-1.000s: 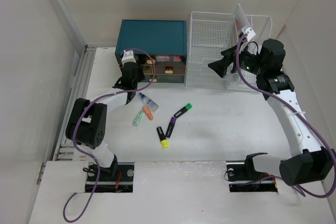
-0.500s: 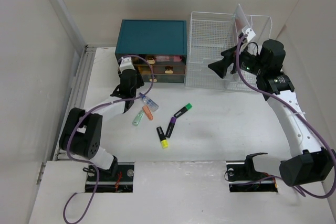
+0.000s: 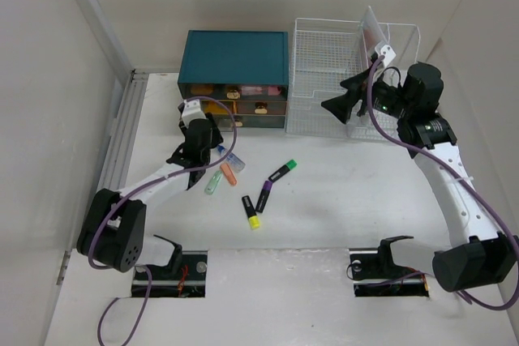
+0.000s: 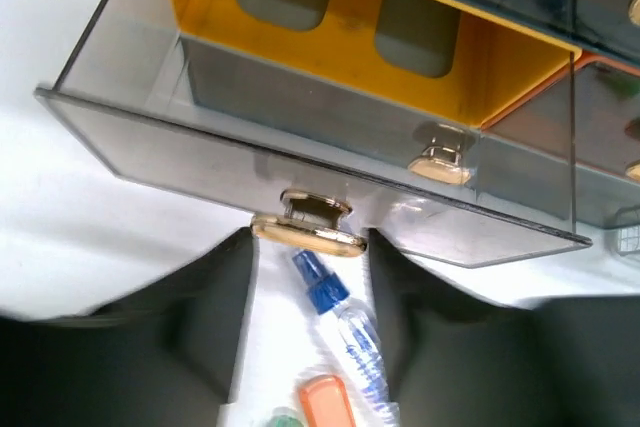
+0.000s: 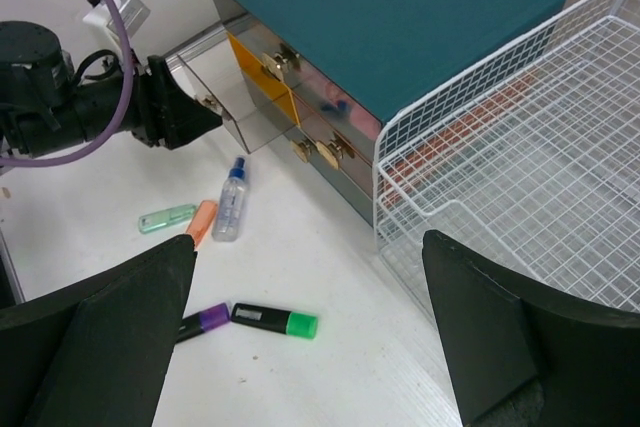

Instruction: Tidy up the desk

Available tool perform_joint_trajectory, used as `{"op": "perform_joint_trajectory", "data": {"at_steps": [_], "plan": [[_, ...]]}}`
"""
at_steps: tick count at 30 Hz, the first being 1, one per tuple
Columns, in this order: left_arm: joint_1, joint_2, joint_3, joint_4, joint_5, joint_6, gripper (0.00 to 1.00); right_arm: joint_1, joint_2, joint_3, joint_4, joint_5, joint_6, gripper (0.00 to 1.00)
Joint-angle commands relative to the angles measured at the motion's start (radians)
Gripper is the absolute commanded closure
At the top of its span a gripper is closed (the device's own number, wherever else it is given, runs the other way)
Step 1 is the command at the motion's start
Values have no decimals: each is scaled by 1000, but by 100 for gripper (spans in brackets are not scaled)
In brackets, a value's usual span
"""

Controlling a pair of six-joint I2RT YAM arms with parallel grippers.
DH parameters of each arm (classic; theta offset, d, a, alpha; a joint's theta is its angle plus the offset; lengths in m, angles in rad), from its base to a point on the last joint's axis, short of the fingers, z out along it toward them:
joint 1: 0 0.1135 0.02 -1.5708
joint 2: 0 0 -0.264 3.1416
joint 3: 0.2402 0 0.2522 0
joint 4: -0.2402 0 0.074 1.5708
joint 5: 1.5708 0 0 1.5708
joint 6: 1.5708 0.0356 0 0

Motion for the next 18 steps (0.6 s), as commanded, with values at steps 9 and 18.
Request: {"op": "perform_joint_trajectory", "data": {"at_steps": [9, 18], "plan": [[-21, -70, 19, -34, -49, -63, 10, -6, -27, -27, 69, -101, -23, 0], [-84, -370, 41, -230, 86, -143, 2, 89, 25, -27, -49, -199, -204, 0]]}}
